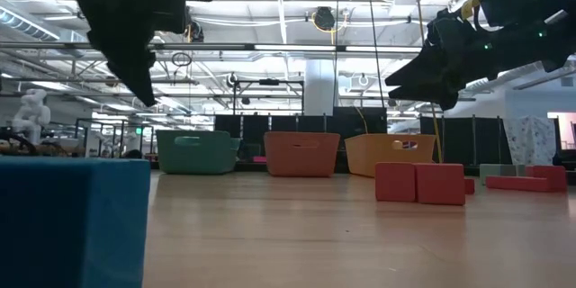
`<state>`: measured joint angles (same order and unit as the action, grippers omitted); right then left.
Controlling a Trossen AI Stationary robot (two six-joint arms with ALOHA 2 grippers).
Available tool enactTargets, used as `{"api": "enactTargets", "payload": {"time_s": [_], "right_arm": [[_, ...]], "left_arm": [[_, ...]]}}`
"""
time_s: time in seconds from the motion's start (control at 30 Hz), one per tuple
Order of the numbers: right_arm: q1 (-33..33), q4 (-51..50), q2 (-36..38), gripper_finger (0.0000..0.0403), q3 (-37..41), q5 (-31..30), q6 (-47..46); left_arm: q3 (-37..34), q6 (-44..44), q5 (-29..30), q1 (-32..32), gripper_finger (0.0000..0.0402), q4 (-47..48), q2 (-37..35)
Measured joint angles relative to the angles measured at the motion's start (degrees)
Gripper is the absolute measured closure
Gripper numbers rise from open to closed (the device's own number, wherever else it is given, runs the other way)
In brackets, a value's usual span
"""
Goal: Sort blocks by size
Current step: Put the yellow thin rectangular block into the blue bin
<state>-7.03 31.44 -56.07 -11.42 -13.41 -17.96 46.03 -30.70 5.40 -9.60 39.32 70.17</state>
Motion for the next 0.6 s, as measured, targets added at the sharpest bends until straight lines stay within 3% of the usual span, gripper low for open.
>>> {"api": "enactTargets", "payload": {"time_s": [0.27,0.6], "right_arm": [[0.8,-0.2,0.0,0.0193,0.0,0.0,-0.5],[4.1,-1.1,0.0,0.0193,0.0,0.0,-0.9]], "left_arm": [[-1.8,-0.5,-2.0,-6.7,0.0237,-3.0,1.5],[-1.8,-0.9,1.0,-11.2,0.0237,-6.0,11.4]]}}
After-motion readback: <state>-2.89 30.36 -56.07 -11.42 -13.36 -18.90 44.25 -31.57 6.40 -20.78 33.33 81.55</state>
